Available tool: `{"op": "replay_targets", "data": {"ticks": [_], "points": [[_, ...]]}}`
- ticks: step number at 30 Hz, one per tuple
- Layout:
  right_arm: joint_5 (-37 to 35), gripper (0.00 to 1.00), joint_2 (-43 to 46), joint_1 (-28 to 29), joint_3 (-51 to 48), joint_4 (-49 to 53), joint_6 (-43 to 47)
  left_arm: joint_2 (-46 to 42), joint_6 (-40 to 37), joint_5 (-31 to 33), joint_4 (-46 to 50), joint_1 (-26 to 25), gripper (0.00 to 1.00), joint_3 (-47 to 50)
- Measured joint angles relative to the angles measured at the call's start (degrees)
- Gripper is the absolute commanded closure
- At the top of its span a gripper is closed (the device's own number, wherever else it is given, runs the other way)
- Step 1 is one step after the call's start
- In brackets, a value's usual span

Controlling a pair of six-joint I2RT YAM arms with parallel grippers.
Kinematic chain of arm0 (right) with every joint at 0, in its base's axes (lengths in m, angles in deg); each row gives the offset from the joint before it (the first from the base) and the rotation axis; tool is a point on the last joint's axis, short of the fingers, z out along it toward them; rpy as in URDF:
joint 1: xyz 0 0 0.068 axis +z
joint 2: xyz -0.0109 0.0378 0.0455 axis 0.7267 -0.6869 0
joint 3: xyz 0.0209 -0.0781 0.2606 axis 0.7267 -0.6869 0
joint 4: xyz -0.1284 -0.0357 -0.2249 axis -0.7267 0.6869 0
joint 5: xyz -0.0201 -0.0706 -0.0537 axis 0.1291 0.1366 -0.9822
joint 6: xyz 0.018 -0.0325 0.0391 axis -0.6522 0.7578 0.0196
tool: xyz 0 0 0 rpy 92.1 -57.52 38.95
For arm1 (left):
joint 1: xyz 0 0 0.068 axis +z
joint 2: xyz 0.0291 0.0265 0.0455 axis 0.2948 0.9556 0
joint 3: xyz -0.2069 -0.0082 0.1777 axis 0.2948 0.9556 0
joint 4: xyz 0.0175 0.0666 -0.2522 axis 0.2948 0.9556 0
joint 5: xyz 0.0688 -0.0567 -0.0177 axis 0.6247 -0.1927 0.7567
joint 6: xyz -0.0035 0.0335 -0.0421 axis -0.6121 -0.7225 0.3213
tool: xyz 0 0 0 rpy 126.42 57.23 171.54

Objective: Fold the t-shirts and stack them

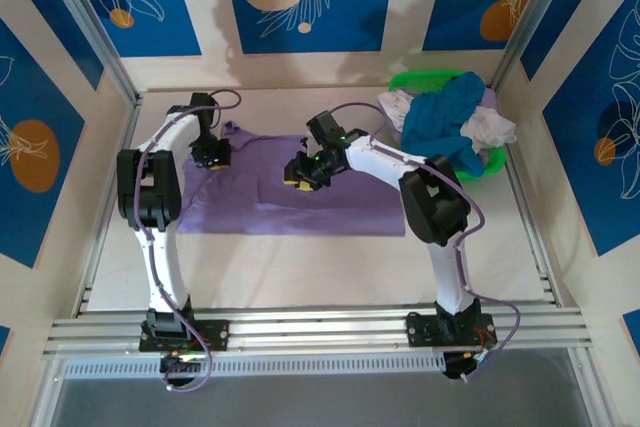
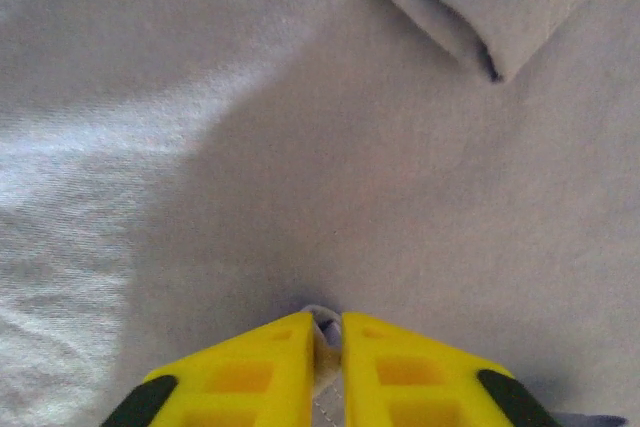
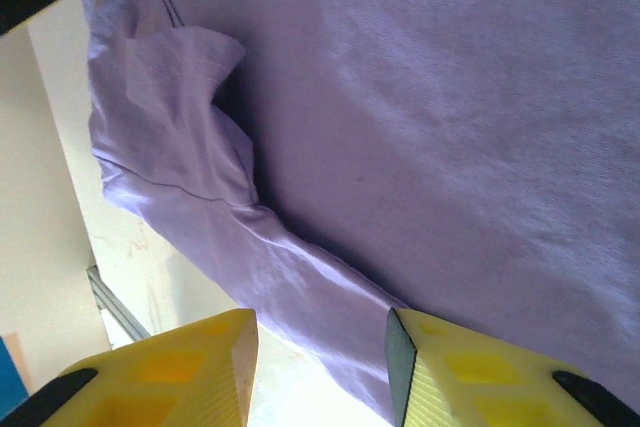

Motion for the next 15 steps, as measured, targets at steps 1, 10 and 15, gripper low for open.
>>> {"op": "replay_targets", "data": {"ticks": [1,10,15], "points": [[0.4,0.59,-0.2,0.0,0.2,-0.4,-0.4,0.0,-0.1,0.0,0.0,0.1,0.95,0.2],[4.2,0.59,-6.8,0.5,6.1,-4.9,-4.2,-1.9,-1.0,-0.2,-1.8,1.8,1.00,3.5],[6.5,0.59,-12.5,1.4,10.6,-6.7,-7.0,-7.5,-0.9,-0.4,-4.1,3.3,1.00,7.0]]}}
